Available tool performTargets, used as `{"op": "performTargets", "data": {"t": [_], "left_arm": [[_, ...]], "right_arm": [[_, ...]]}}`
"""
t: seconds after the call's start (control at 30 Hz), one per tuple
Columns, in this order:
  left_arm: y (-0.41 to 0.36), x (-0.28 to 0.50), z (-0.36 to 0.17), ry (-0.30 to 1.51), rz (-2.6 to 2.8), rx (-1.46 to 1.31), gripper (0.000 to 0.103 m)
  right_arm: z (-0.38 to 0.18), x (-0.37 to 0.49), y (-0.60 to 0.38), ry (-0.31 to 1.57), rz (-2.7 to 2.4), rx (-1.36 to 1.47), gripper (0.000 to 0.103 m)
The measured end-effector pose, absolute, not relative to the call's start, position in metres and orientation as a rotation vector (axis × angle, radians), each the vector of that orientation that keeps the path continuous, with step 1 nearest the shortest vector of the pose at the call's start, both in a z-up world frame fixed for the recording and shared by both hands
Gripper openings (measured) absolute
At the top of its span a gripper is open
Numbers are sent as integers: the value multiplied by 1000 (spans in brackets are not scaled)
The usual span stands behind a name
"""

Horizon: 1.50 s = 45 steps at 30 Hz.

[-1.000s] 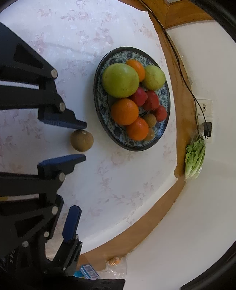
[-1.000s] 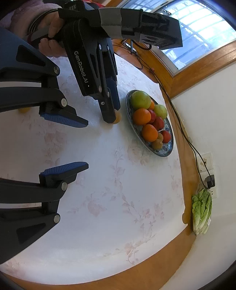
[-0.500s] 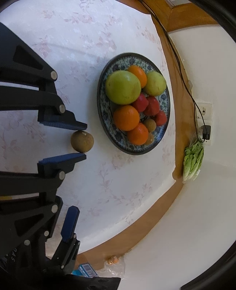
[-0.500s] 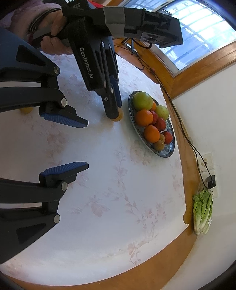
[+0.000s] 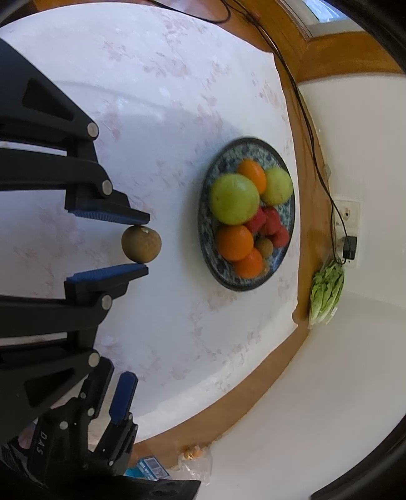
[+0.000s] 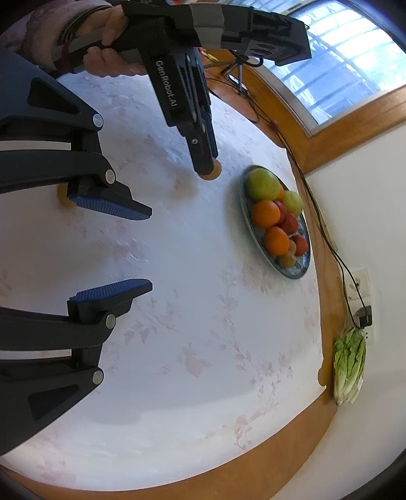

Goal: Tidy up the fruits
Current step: 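Hold brown fruit in left tool while right tool closes on small yellow fruit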

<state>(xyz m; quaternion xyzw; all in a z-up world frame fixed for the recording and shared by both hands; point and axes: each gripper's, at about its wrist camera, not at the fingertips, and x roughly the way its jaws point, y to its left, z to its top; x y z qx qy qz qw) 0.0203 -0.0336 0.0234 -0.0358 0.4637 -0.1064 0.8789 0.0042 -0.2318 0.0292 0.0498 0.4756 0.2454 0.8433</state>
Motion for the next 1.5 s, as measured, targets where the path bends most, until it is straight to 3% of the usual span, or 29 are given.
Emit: {"op": "performTargets", "data": {"t": [0.6,1.33,1.43,1.5], "left_arm": [[-15,-3,25,961,-217,-90,27],[-4,3,22,966,-208,-126,27],[-6,2,23,959,-210,-130,27],[-7,3,25,950,-212,-131,27]], "right_arm": [[35,-44,-220,991,557,62,41],[23,-45,-200,1023,617,10,40],[21,-44,-199,1022,628,9,27],[20,-43,-199,1020,637,4,27]]}}
